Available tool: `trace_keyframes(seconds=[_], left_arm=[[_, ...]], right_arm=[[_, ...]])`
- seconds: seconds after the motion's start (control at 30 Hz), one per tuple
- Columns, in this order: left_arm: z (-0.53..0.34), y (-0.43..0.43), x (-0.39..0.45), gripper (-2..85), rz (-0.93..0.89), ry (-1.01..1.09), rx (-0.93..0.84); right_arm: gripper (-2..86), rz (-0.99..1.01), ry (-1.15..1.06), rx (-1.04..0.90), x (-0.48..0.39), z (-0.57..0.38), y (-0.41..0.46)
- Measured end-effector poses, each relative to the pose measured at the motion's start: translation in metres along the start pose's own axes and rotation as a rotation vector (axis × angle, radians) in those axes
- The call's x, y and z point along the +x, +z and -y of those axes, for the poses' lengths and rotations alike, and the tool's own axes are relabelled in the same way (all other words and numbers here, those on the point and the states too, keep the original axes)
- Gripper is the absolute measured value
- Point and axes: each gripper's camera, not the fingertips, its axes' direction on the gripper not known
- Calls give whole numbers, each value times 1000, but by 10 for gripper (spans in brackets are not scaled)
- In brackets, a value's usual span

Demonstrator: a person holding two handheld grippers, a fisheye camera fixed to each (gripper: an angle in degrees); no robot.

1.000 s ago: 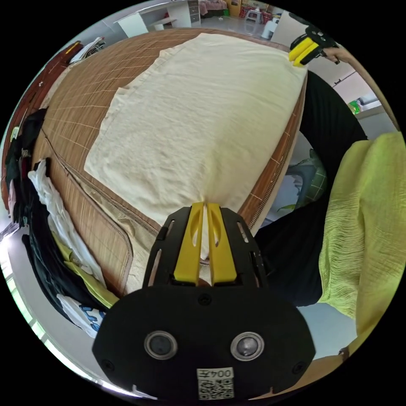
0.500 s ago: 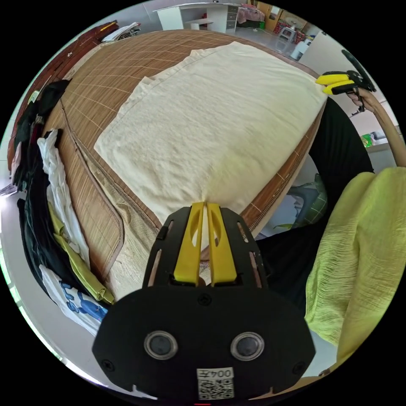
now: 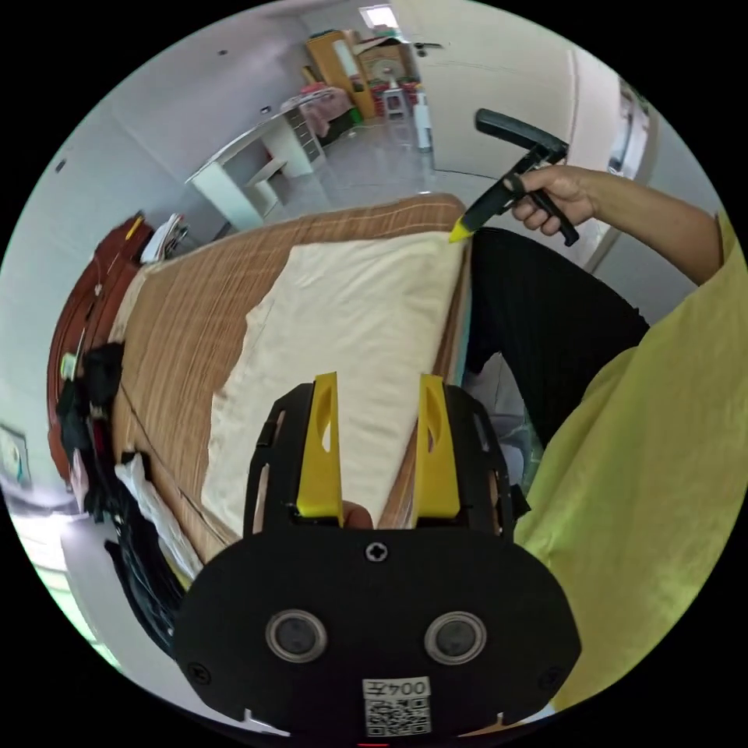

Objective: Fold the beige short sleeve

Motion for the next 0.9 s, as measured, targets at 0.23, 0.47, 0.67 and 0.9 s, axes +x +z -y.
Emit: trace_keyframes(seconds=[0.23,0.47,0.67,0.9], left_arm=[[92,45,75,143,-22,143,33],[138,80,134,144,98,242,-11],[166,89,154,122,209,205,-20],[169,84,137,34,231,80,-13]], right_arm=[[76,84,68,7,43,-36,31],[46,195,102,72,71,-56,37],[46,275,83,77,82,-63,46],[72,372,90,92,107,-68,51]])
